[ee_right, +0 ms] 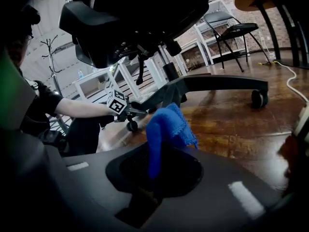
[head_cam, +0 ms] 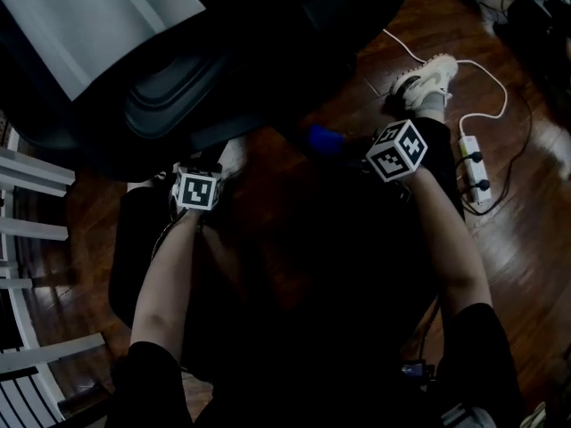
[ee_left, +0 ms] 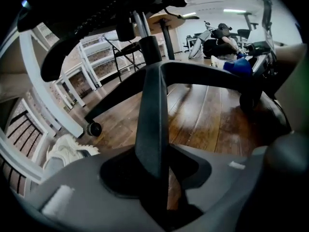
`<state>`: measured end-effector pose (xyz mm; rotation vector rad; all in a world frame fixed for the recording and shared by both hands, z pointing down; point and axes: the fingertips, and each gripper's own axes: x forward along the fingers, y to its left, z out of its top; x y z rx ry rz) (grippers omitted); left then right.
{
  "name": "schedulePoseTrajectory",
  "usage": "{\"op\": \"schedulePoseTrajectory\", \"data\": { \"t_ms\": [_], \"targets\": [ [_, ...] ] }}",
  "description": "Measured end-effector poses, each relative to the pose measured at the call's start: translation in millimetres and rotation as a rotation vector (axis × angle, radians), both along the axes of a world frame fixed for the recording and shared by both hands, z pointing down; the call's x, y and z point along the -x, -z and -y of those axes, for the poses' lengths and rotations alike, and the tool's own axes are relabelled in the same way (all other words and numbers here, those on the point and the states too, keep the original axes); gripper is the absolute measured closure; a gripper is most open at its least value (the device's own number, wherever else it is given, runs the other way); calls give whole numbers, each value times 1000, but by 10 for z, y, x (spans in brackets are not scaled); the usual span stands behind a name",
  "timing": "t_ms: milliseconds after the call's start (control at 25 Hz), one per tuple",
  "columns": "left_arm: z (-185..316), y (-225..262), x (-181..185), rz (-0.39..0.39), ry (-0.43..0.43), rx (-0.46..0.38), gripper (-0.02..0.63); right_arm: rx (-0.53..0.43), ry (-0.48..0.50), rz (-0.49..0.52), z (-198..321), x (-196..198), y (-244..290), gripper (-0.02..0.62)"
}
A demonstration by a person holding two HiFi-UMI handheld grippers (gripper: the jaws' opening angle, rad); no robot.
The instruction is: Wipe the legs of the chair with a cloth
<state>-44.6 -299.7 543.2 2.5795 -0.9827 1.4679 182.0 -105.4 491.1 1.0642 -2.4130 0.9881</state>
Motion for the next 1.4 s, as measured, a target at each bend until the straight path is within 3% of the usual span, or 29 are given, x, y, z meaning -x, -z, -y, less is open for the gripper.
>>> {"op": "schedulePoseTrajectory", "data": {
  "t_ms": [120, 240, 400, 480, 640, 920, 1000, 1160, 1400],
  "targets": [
    [119, 73, -159, -7, -94, -39, 431, -13, -52, 20, -59, 46, -6, 522],
    [125, 70, -224, 4, -137, -55, 431, -47, -94, 13, -150, 89, -27, 522],
    [2, 345, -156, 29, -143, -211, 420, -85, -151, -62, -210, 133, -47, 520],
    [-184, 544, -89, -20, -129, -265, 420, -85, -175, -79, -195, 157, -40, 520],
    [-703, 663, -106, -198, -117, -179, 420, -85, -214, -130, -123, 251, -27, 515],
    [-1283, 686, -502, -350, -155, -38, 420, -72, -318, -174, -70, 300, -51, 517],
    [-1343, 698, -565, -356, -172, -33, 420, -74, -328, -168, -35, 347, -37, 517],
    [-1278, 627, -557, -297, -183, -56, 420, -84, -337, -160, 0, 496, -38, 517],
    [-1545, 715, -606, -383, -170, 35, 420, -117, -315, -83, 117, 856, -19, 514]
  ]
}}
